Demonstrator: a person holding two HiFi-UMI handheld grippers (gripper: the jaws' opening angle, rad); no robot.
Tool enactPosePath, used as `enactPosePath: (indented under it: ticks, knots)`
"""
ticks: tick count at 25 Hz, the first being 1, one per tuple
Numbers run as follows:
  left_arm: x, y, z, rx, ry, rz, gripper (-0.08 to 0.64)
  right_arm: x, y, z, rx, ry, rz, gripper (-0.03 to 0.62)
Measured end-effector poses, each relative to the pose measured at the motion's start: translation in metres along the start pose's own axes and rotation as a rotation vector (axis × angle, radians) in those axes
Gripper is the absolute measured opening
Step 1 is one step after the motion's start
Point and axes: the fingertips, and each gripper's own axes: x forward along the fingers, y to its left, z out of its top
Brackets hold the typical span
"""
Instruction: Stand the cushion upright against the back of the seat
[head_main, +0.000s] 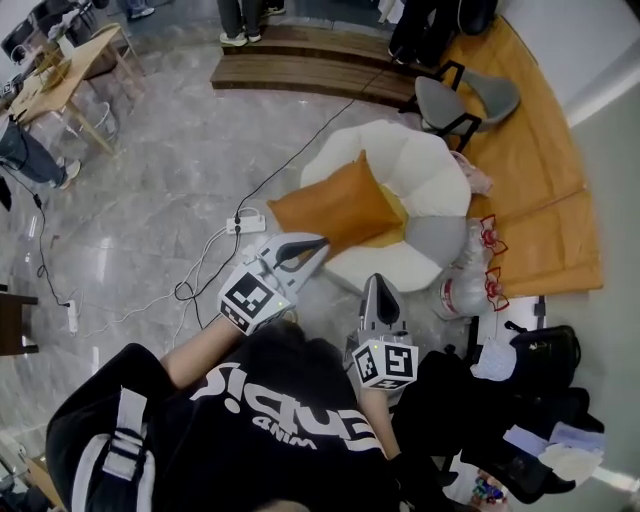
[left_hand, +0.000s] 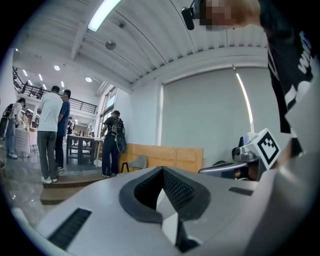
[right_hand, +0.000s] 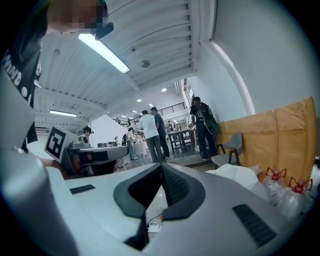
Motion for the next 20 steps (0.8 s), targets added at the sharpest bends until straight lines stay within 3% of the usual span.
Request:
enactPosePath:
  ticks: [6,12,20]
  knots:
    - [0.018,0.024,0.016,-0.024,-0.009,-0.003,0.008,0.017,-0.009,0.008,-0.005,0.008,-0.030,0.020]
    - [0.046,0.047,0.010,0.002,-0.035,0.010,0.008,0.041,-0.033,0.012,-0.002,0.006,-0.037,0.020]
    - [0.096,0.068,0.015,-0.034,0.010,0.032,0.008,0.082,-0.074,0.025,-0.001,0.018,-0.017,0.020]
